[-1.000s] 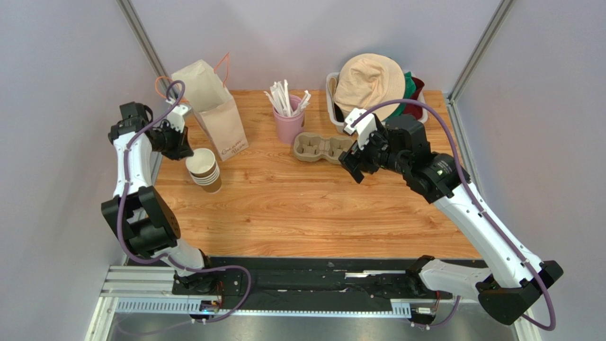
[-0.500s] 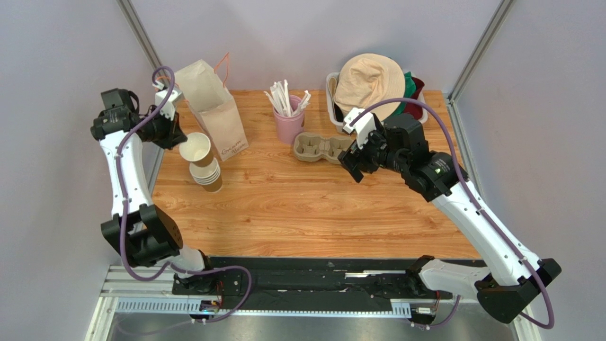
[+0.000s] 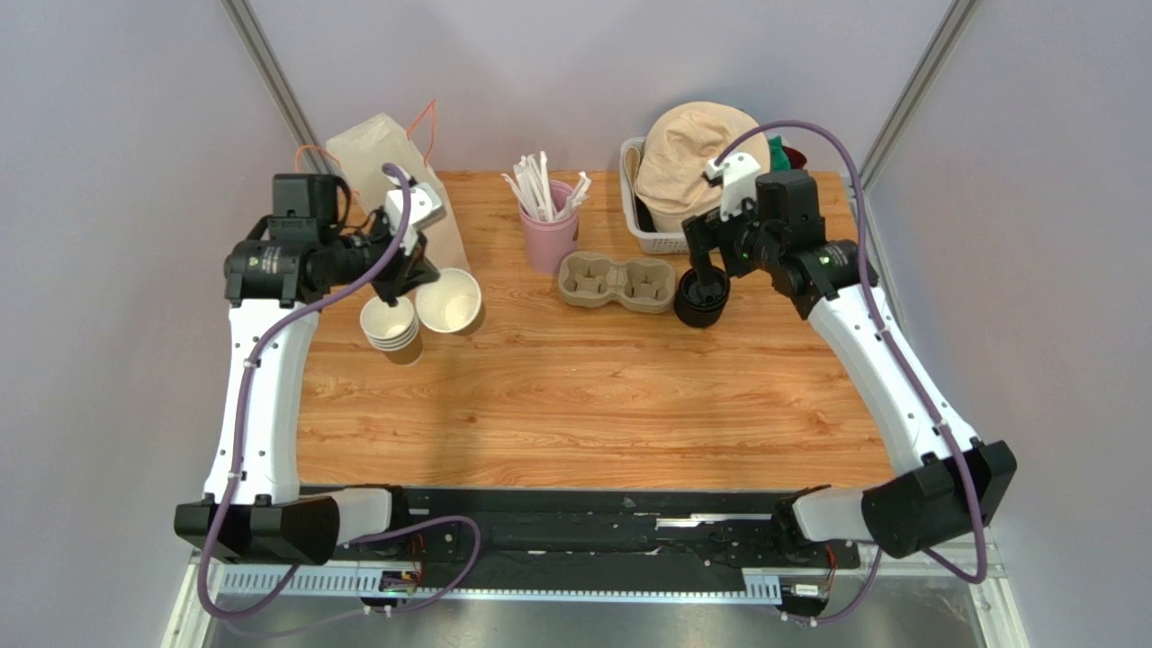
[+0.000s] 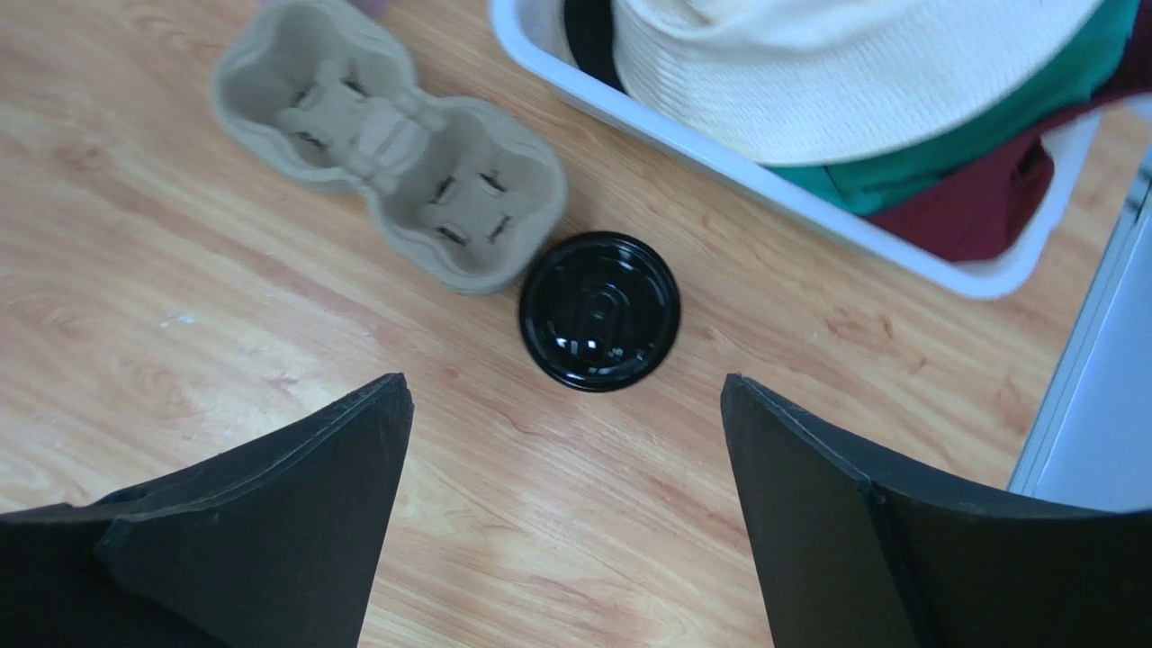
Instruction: Pack the takeout coffee
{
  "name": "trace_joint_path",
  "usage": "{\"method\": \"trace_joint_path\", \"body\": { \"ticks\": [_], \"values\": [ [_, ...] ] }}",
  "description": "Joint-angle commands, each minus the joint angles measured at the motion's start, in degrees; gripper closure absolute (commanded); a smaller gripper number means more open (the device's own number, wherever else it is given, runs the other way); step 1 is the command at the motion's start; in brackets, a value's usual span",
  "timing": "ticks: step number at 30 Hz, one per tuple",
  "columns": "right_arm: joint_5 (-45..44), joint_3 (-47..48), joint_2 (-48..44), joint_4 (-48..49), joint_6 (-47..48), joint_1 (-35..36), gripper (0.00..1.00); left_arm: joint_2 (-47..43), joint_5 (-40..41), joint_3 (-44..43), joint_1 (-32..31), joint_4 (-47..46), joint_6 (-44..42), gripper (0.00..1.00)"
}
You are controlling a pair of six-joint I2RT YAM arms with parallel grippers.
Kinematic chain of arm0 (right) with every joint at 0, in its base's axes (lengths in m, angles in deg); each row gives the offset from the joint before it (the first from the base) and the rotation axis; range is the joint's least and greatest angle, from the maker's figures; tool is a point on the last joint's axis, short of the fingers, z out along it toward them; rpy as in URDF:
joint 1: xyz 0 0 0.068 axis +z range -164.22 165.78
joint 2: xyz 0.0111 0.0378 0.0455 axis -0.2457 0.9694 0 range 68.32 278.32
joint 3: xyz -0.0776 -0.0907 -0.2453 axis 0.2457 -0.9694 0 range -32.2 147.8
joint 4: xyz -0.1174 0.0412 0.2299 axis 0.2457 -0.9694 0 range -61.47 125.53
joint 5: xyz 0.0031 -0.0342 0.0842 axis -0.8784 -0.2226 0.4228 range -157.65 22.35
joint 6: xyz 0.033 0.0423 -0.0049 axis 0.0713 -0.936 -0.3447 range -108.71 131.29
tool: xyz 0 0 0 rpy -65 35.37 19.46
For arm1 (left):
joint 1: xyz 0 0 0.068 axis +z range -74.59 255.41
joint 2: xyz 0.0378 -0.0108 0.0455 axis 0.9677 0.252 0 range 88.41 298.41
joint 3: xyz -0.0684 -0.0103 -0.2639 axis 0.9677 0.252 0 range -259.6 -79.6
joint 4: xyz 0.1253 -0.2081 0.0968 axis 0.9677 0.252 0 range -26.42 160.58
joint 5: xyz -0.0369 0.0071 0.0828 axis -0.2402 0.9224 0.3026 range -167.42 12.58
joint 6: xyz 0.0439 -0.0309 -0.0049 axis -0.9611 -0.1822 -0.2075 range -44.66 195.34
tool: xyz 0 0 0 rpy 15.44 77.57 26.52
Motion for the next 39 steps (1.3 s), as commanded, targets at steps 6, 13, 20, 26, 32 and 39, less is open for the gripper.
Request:
{"method": "trace_joint_path", "body": {
  "ticks": [6,13,20,26,32,39],
  "values": [
    [9.68,3.1,9.54,3.24,-12.52,-14.49,0.13,7.46,0.23,2.33,-15.48,-7.78,8.02,1.0],
    [11.71,2.48,15.96,4.21,-16.83,-17.74,0.15,15.3,4.99,7.78,-24.89,-20.34,14.78,1.0],
    [13.56,-0.59,18.43,6.93,-19.21,-19.07,0.18,24.26,8.06,9.01,-28.85,-29.04,21.03,1.0],
    [12.95,-2.09,18.78,8.87,-20.35,-19.07,0.21,26.82,9.29,11.3,-33.24,-33.09,24.98,1.0],
    [13.55,-4.02,19.13,10.89,-21.23,-19.07,0.24,28.14,11.93,12.62,-37.38,-34.94,26.3,1.0],
    [15.05,-5.16,20.36,12.38,-22.02,-19.07,0.27,29.55,14.39,13.41,-39.75,-36.44,26.83,1.0]
  ]
}}
